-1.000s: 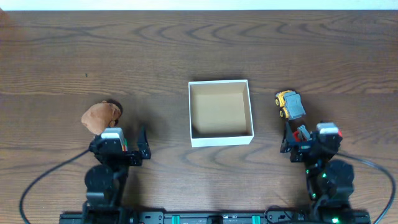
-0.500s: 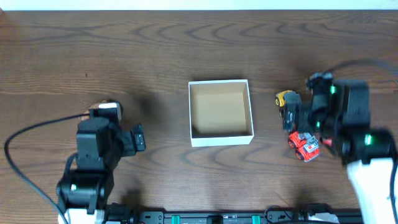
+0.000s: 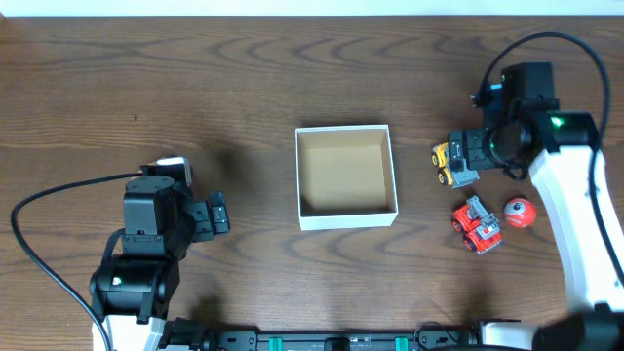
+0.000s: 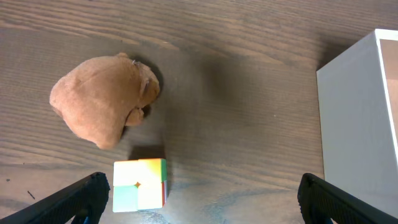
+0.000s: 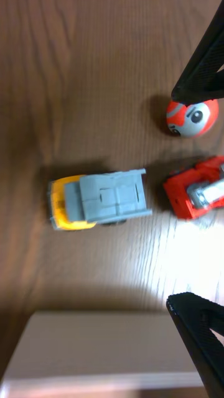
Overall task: Pack container
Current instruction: 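Reach the right gripper to the yellow-grey dump truck and grasp it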
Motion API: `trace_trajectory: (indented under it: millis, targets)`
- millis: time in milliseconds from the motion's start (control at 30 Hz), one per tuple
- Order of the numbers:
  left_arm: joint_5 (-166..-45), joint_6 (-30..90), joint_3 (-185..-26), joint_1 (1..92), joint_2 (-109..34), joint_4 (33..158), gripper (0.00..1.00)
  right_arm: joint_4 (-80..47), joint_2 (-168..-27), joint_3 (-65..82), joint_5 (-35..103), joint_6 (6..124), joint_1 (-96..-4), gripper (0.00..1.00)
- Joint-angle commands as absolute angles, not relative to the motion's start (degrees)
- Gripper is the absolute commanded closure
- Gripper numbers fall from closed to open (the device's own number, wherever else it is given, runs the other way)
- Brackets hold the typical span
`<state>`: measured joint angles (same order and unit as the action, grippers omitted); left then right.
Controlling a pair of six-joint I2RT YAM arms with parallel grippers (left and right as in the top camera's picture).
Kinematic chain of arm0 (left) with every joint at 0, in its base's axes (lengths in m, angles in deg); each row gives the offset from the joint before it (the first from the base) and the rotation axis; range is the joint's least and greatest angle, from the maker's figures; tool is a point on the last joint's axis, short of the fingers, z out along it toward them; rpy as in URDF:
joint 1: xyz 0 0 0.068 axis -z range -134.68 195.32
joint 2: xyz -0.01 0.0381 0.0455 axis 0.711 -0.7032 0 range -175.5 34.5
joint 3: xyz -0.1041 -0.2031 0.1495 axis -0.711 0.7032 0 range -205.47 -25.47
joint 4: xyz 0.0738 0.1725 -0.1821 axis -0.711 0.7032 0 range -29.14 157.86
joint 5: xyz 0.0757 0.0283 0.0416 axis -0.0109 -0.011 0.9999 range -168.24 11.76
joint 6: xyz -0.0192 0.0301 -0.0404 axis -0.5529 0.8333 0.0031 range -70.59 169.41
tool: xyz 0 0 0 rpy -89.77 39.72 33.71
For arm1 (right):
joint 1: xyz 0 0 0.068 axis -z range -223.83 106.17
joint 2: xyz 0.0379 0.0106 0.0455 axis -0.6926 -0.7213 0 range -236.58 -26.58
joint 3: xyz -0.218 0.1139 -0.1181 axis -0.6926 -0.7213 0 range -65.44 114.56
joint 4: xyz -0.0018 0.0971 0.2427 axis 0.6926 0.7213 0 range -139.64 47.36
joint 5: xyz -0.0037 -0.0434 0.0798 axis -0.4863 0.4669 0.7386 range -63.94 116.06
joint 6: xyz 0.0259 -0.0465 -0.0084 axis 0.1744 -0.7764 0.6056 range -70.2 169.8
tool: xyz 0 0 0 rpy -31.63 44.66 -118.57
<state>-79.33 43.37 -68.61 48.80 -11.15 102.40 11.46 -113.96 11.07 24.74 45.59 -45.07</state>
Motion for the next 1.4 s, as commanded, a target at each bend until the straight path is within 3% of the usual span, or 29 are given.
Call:
trace_trajectory:
  millis: [0, 767, 1067, 1367]
  targets:
    - [-79.3, 42.8, -70.1, 48.9, -11.1, 102.4, 0.02, 10.3, -118.6, 12.0, 24.0, 39.8, -44.2, 0.01]
    - [-79.3, 42.9, -70.1, 48.9, -11.1, 102.0, 0.02, -2.2, -138.7, 12.0, 27.0, 37.9, -44.3, 0.02]
    - [-79.3, 42.9, -70.1, 48.9, -11.1, 101.9, 0.02, -2.5, -138.7, 11.9, 27.0, 39.7, -44.3, 0.34]
    - [-79.3, 42.9, -70.1, 48.9, -11.1, 101.9, 0.02, -2.5, -138.7, 12.0, 27.2, 40.1, -44.3, 0.47]
